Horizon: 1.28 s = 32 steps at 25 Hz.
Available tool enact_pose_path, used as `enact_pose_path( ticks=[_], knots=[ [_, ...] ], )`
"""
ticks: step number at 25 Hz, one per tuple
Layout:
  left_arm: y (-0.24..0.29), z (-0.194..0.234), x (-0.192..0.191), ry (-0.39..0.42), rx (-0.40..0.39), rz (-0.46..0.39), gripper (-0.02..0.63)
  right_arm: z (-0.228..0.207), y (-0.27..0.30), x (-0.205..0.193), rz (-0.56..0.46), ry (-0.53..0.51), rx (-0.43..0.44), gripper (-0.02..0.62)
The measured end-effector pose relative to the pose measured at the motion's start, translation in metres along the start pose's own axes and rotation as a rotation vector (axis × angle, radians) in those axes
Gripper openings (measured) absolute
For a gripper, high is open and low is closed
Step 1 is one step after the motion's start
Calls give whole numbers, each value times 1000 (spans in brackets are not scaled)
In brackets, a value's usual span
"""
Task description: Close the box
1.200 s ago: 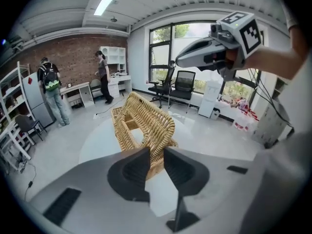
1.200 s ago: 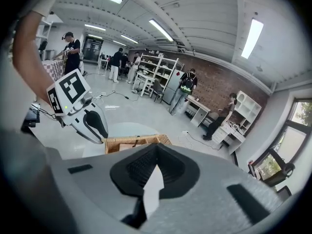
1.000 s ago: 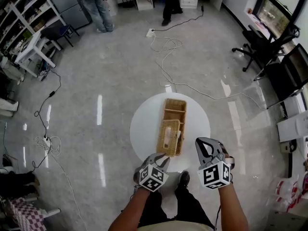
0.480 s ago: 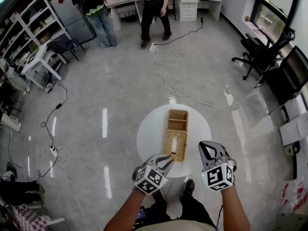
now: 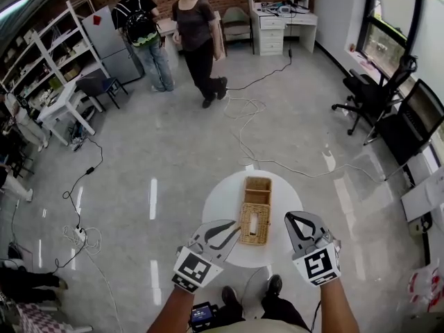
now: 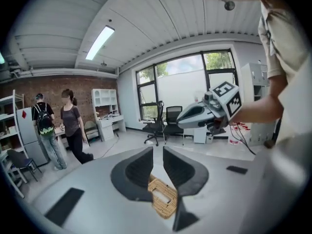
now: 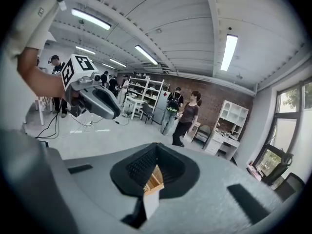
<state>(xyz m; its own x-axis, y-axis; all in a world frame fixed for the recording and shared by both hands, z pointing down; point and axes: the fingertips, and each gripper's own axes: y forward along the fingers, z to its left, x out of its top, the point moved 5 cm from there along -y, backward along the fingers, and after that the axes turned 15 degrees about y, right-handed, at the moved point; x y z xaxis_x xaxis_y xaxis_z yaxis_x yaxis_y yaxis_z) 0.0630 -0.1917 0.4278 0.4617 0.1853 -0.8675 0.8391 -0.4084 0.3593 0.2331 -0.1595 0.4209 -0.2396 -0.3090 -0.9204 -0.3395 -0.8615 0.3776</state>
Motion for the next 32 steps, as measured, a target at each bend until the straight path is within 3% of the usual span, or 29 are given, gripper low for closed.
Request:
enact_pose_path(
  ticks=[6, 13, 22, 32],
  knots=[
    [-42, 18, 50, -1, 74, -138, 60, 15, -24, 45, -82, 13, 15, -6],
    [-94, 31, 115, 72, 123, -277, 58, 38, -49, 88, -142, 42, 47, -6],
    [-132, 35, 136, 118, 178, -315, 58, 56, -71, 108, -138, 89, 92, -11],
    [-145, 33, 139, 145, 185, -315, 58, 64, -83, 113, -109, 84, 82, -11]
  ],
)
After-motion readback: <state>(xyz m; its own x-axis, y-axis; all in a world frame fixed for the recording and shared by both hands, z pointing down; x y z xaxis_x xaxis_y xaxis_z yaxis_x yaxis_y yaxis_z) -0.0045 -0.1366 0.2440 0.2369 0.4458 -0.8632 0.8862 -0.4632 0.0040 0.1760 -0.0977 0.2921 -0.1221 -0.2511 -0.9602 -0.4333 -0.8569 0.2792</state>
